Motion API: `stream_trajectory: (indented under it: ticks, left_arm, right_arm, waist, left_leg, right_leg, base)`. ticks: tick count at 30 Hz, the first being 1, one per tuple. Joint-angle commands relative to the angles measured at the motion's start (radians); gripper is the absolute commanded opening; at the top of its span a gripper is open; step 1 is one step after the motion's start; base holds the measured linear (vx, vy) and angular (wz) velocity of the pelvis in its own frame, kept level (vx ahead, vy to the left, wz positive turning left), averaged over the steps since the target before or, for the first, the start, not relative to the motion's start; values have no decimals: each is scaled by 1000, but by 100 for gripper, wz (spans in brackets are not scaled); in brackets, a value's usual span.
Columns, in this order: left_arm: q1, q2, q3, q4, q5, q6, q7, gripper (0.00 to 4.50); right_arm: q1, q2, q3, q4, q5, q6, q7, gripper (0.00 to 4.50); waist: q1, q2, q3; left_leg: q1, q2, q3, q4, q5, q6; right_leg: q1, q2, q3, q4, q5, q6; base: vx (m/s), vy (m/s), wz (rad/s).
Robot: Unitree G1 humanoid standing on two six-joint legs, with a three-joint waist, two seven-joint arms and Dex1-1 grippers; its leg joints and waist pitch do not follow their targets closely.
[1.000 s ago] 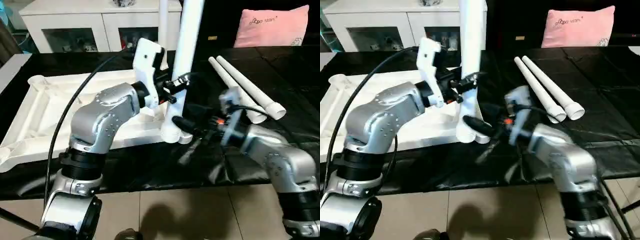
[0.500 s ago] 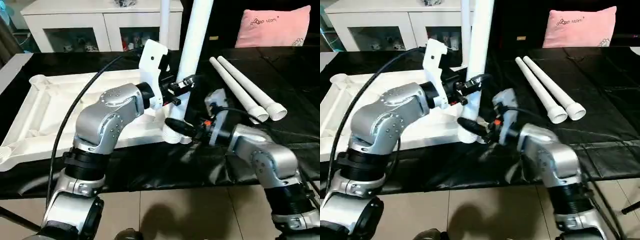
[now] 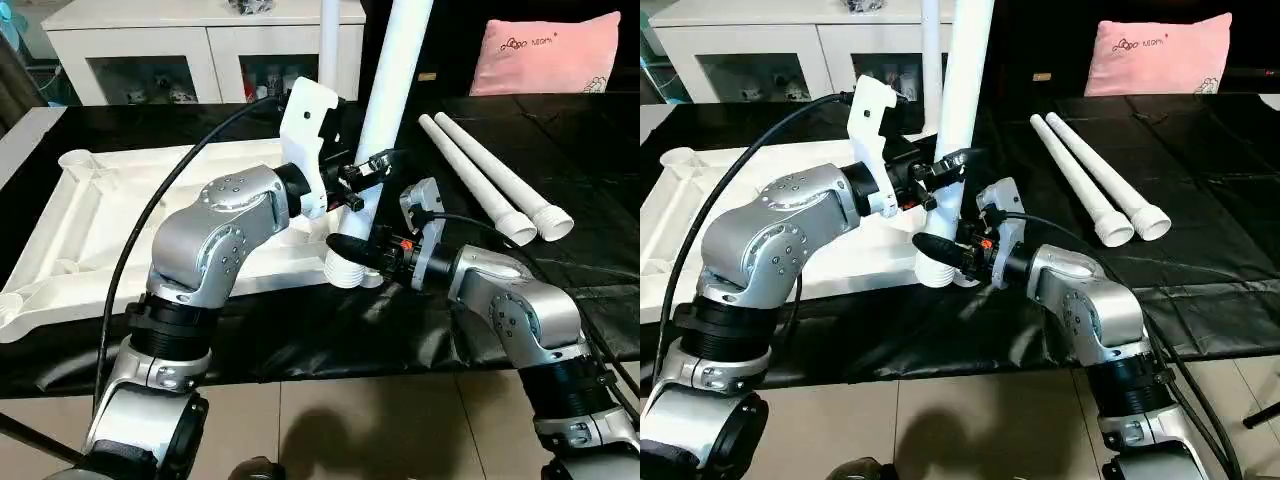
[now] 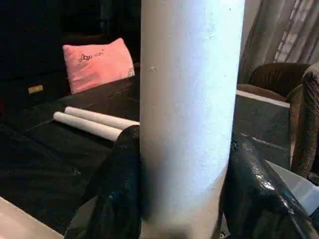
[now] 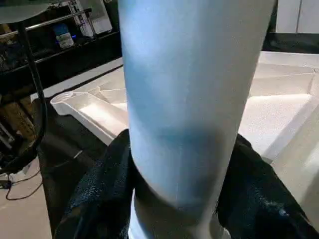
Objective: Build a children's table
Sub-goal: Insert table leg to table base
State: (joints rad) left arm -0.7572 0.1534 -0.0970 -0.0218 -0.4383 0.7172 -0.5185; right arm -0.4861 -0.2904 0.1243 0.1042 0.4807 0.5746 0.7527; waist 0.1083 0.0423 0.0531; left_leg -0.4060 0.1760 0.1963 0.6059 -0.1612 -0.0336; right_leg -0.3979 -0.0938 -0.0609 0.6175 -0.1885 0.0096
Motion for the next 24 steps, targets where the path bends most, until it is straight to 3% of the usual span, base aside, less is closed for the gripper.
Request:
stream_trajectory:
  ticks: [1, 23, 24]
  left_arm:
    - [-28, 3, -1, -21, -1, 1, -9, 184]
    - [-45, -31, 46, -12, -19, 37, 40, 184]
    - [-47, -36, 55, -6, -27, 43, 42, 240]
  right_arm:
    - [-18, 2, -8, 18, 4, -8, 11, 194]
    - [-28, 6, -29, 37, 0, -19, 38, 194]
    - [-28, 6, -29, 37, 1, -19, 40, 193]
  waist:
    - [-1, -16, -80]
    - [-1, -17, -81]
    - [-2, -16, -81]
  left_leg:
    - [27, 45, -23, -58, -109, 52]
    - [26, 45, -23, -57, -115, 53]
    - [26, 45, -23, -57, -116, 53]
  right_leg:
    - [47, -48, 36, -59, -93, -224]
    - [47, -48, 36, -59, -94, -227]
    - [48, -48, 36, -59, -95, -227]
  base:
    - [0, 0, 0]
    - [0, 0, 0]
    - [0, 0, 0]
